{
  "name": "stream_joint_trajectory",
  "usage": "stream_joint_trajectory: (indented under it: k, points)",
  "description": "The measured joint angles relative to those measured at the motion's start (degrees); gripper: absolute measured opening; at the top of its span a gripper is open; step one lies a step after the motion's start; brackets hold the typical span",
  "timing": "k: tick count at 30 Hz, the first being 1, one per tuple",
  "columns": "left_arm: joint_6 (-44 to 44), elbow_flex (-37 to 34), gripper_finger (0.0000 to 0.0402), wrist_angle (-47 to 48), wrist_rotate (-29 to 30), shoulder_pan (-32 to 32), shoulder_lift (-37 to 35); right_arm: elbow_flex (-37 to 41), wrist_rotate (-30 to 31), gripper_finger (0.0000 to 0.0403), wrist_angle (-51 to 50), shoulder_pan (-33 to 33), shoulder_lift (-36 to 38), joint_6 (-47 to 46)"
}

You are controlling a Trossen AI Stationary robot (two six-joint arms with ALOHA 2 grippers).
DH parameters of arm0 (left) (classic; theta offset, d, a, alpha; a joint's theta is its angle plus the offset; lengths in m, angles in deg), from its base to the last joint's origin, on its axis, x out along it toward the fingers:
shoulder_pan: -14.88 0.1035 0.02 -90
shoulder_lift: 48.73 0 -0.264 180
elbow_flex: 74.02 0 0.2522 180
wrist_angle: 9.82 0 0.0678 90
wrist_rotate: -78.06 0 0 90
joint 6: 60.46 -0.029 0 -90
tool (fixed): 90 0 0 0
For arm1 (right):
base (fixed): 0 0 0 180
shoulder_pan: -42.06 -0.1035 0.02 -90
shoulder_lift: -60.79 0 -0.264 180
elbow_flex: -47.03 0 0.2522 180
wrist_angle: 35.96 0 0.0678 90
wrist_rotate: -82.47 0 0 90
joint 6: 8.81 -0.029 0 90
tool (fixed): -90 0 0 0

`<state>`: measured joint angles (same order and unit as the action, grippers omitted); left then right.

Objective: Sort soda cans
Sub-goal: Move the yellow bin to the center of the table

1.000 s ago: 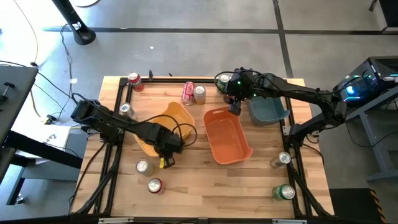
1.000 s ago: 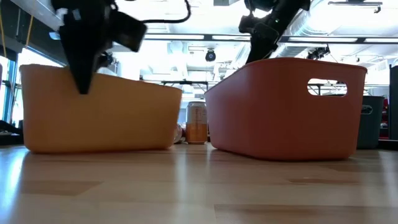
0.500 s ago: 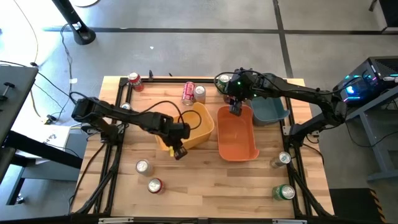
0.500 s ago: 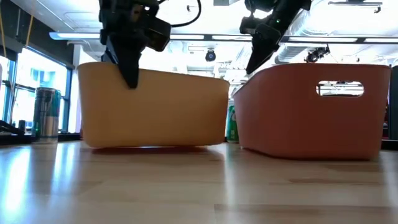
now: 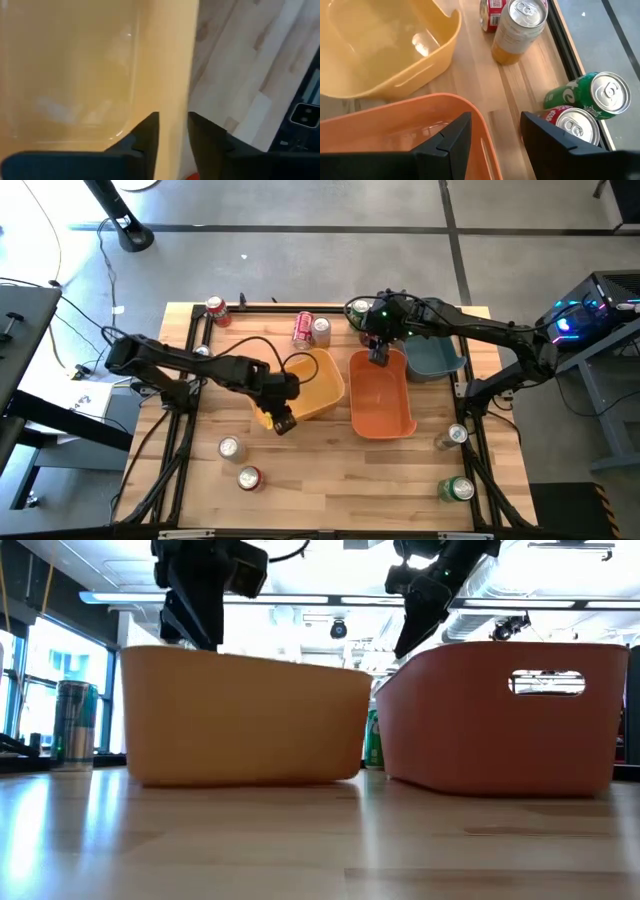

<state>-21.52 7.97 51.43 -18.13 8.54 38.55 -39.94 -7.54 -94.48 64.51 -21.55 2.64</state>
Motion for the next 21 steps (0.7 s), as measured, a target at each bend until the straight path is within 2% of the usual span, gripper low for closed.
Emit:
stream_joint_trajectory:
  k: [4, 7, 10, 15, 19, 21]
  points:
    - [-1.2, 0.0, 0.0141, 0.2, -1.7, 0.8, -2.3, 0.0, -0.3, 0.0165, 0.1, 0.0, 0.0, -0.8]
    - [-3.1, 0.0, 0.0163, 1.9, -2.0, 2.4, -5.2, 0.0, -3.4, 0.0165, 0.9, 0.0, 0.0, -1.4]
    - [-3.8, 0.0, 0.0177, 4.3, 2.3, 5.4, -9.0, 0.0, -7.8, 0.0165, 3.1, -0.5, 0.0, -2.9]
    - [-8.9, 0.0, 0.0185, 9.8, 13.4, 11.1, -12.6, 0.0, -13.5, 0.0165, 8.7, -4.3, -0.1, -10.1]
    - [-14.5, 0.0, 0.0182, 14.2, 13.5, 16.7, -10.6, 0.0, -13.0, 0.0165, 9.5, -10.4, -1.8, -12.8]
    - [-18.3, 0.0, 0.0168, 15.4, 13.5, 18.7, -9.2, 0.0, -11.6, 0.0165, 9.8, -13.7, -3.0, -14.1]
